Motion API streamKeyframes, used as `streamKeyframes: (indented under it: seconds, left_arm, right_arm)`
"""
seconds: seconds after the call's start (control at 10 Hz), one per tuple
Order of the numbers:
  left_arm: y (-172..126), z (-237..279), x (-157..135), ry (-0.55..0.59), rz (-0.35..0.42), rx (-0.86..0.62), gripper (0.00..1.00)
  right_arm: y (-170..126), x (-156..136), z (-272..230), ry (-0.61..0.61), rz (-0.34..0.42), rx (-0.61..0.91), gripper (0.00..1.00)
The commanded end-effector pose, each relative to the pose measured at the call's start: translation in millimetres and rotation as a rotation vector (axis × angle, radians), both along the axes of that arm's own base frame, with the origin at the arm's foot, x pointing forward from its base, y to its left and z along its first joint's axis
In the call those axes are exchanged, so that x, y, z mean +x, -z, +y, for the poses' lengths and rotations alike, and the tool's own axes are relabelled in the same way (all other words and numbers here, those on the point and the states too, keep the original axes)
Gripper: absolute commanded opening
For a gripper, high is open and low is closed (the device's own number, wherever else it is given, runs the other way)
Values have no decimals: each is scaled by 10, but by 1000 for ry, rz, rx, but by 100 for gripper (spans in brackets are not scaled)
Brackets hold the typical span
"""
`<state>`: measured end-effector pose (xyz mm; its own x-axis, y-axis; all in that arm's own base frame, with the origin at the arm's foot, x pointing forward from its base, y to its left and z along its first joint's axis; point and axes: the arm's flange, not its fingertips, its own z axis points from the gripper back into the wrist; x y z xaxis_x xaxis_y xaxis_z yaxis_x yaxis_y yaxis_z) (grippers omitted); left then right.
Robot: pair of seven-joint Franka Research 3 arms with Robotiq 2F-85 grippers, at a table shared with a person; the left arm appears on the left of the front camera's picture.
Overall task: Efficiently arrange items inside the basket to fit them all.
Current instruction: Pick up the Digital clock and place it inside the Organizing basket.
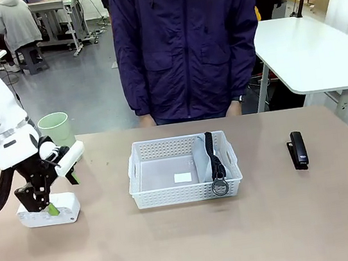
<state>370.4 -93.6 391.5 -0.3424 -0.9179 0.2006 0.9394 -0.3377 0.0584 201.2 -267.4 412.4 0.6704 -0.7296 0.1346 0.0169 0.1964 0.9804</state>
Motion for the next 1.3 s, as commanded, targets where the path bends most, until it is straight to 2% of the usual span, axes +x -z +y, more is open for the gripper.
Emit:
streamKeyframes:
  seconds: [0.0,0.1,0.2,0.3,0.6,0.9,1.2]
  left_arm:
    - [-41,-3,87,-47,-67,-18,100]
    - [-41,-3,87,-47,-67,-18,100]
    - [-50,18,46,-22,-36,-3,100]
    - [-33,45,89,-73,-10,96,100]
    - [48,262,-65,-127,28,131,100]
    - [173,370,-86,-206,9,143,100]
    - [305,431,-110,-220,6,158,100]
  right_arm:
    - [-22,11,-7,1,-25,-7,100]
    - [-22,11,-7,1,-25,-7,100]
    - [-22,11,-7,1,-25,-7,100]
    - [-22,11,-7,1,-25,-7,100]
    - [-22,11,-7,1,-25,-7,100]
    - [-22,11,-7,1,-25,-7,100]
    - [-22,11,-7,1,-25,-7,100]
